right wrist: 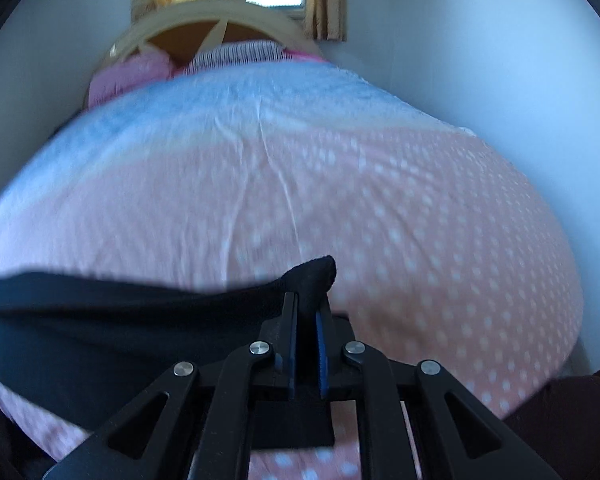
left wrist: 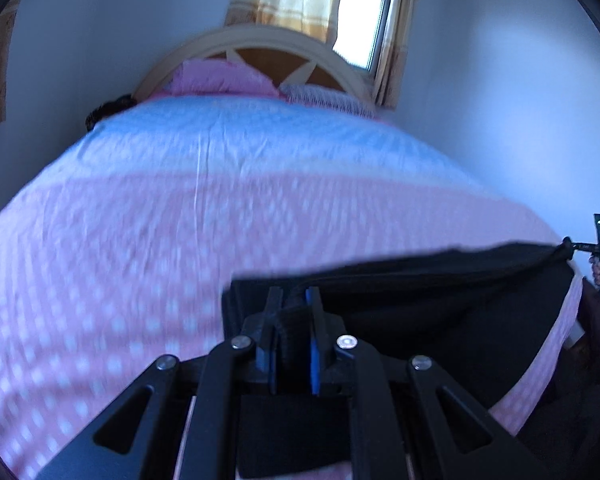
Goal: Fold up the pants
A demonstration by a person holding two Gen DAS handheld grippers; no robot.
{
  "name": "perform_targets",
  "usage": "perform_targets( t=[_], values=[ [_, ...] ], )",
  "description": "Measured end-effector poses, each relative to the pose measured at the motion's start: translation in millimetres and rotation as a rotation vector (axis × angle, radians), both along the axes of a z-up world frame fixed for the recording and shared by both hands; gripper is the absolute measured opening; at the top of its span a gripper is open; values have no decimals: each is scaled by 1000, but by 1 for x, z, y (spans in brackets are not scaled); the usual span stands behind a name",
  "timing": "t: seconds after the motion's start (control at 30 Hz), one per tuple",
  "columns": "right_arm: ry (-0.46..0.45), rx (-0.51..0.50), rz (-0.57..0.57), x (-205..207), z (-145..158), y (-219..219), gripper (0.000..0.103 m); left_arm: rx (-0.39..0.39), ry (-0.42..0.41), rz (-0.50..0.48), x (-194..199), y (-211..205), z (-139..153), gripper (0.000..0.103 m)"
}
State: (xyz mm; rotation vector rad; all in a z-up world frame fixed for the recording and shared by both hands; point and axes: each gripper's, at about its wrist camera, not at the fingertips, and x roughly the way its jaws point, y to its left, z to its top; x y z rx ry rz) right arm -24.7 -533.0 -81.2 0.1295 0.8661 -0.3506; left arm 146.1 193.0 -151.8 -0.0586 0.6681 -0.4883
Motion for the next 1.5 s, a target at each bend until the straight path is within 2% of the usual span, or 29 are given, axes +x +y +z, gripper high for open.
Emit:
perform_targets(
  t=[0.07,0.13,0.17,0.23,0.3,0.37,0.43,0.57,0.63,0.77,0.9,0.97,1.0,1.1,1.3,1.4,1.47,1.5],
  values=[
    [22,33,5,-6,-3,0,17,-25,-3,8,-4,3,-1,15],
    [-1,-16,-20,-16,10,5,56,-24,-33,6,-6,2,7,16],
    [-34,-17,-28,-23,21,7,60,-16,-40,3,-8,1,10,16],
    [-97,-15,-35,-36,42,17,60,14,-53,-10,-10,-1,13,16],
    [-135,-65,15,-40,65,45,60,33,-66,-23,-12,-3,13,16],
    [-141,-116,145,-32,79,93,60,45,-72,-28,-9,-5,12,17],
    [-130,-146,282,-20,79,143,60,49,-73,-30,-8,-5,9,16],
    [-52,-187,604,23,52,260,60,46,-78,-33,-12,-5,5,16],
    [-17,-180,717,47,36,302,60,50,-88,-41,-14,-4,6,16],
    [34,-198,830,102,11,350,60,62,-97,-56,-17,-4,7,16],
    [139,-151,879,148,-7,363,60,50,-101,-60,-18,-3,6,16],
    [195,-134,896,154,-14,363,44,44,-103,-63,-18,-2,6,16],
    [228,-110,922,155,-15,365,26,42,-103,-64,-18,-2,6,16],
    [235,-134,961,133,-10,366,6,48,-118,-71,-21,-1,8,16],
    [211,-174,1002,79,-8,376,3,54,-134,-80,-27,0,11,16],
    [221,-191,1011,59,-20,384,3,57,-136,-83,-34,1,10,16],
    [242,-249,1018,46,-37,390,3,63,-131,-87,-39,2,8,17],
    [236,-259,1014,44,-40,391,3,68,-129,-86,-41,2,7,20]
  ],
)
